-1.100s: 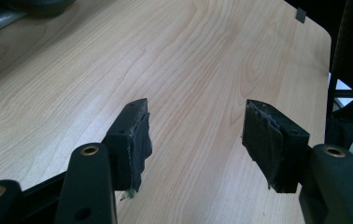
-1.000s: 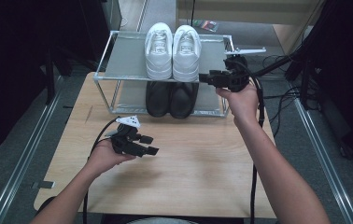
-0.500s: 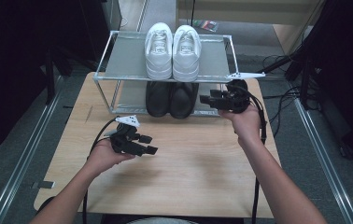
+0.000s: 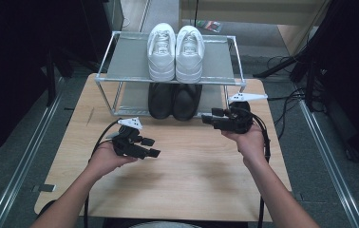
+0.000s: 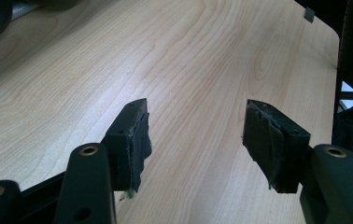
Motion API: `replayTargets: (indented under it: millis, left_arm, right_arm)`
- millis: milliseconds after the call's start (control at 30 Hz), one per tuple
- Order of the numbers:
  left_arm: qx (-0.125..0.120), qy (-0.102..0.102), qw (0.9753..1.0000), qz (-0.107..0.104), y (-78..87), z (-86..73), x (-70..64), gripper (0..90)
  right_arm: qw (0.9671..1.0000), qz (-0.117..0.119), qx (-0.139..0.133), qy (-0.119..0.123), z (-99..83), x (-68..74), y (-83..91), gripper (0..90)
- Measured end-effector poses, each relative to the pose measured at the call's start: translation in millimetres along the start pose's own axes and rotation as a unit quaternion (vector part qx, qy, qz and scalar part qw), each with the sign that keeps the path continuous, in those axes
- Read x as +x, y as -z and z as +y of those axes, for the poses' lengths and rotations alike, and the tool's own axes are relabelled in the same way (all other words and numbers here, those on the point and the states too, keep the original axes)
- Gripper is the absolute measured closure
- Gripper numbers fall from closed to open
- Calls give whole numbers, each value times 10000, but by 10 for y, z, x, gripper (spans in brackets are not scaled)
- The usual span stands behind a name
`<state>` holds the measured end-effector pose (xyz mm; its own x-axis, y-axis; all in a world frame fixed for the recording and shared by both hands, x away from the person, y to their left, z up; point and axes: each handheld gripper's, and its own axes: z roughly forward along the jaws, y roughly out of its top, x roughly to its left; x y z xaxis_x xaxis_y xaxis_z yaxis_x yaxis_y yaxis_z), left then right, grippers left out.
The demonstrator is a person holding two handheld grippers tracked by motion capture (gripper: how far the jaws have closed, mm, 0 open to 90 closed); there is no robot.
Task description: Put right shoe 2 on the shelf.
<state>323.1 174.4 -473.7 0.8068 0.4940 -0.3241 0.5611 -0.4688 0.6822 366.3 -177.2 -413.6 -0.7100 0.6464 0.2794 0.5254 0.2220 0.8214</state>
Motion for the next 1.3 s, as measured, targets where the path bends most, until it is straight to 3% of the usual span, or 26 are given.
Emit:
replayTargets:
  millis: [200,433,667,733,900,1300]
  left_arm:
    - [-15,-4,10000,7,-5,-5,6,414]
    - [-3,-37,10000,17,-7,-5,1,413]
    - [9,-59,10000,10,-17,-7,-1,412]
    - [27,-69,10000,10,-20,-5,0,410]
    - [48,-76,10000,7,-31,-4,2,405]
    - [170,-98,9998,-51,-77,-25,5,368]
  right_arm:
    - [9998,127,87,-84,-194,32,-49,389]
    - [9994,164,266,133,-391,86,-56,402]
    - [9990,188,383,108,-582,97,-88,400]
    - [9981,222,555,178,-625,101,-112,420]
    - [9973,291,590,326,-685,139,-135,406]
    - [9951,548,718,407,-738,206,-264,404]
